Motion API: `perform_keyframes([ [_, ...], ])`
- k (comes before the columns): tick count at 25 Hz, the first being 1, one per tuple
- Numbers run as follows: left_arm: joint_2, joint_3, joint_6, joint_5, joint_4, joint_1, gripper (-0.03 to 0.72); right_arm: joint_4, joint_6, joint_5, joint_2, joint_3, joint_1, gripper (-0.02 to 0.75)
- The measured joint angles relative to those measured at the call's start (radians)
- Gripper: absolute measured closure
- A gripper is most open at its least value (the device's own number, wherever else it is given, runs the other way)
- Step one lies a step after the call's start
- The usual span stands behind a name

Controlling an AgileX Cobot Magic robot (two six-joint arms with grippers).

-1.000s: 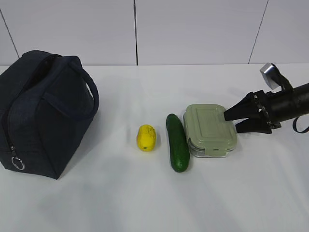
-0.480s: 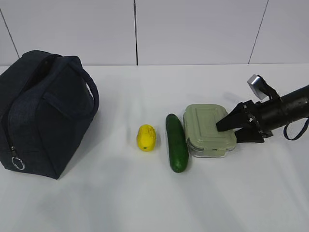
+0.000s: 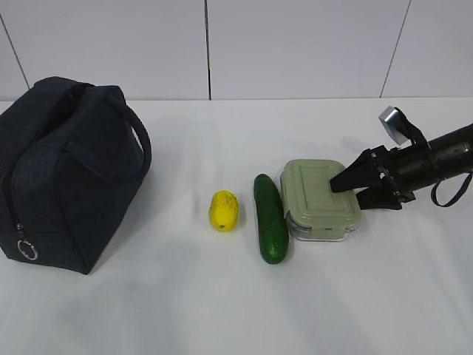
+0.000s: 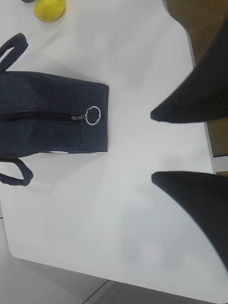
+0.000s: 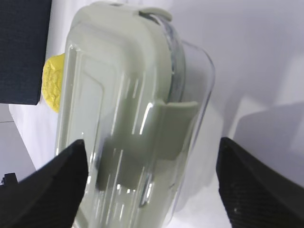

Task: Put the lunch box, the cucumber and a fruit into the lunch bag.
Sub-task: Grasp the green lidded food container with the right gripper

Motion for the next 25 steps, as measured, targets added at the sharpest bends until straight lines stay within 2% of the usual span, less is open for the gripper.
perform_keyframes([
  [9, 0.000, 0.000, 0.000, 0.000, 0.000, 0.000, 0.442, 0.014, -0.001, -0.003, 0.008, 0.000, 0.052, 0.109],
  [25, 0.000, 0.000, 0.000, 0.000, 0.000, 0.000, 0.442, 0.001, -0.001, 0.000, 0.008, 0.000, 0.055, 0.145],
])
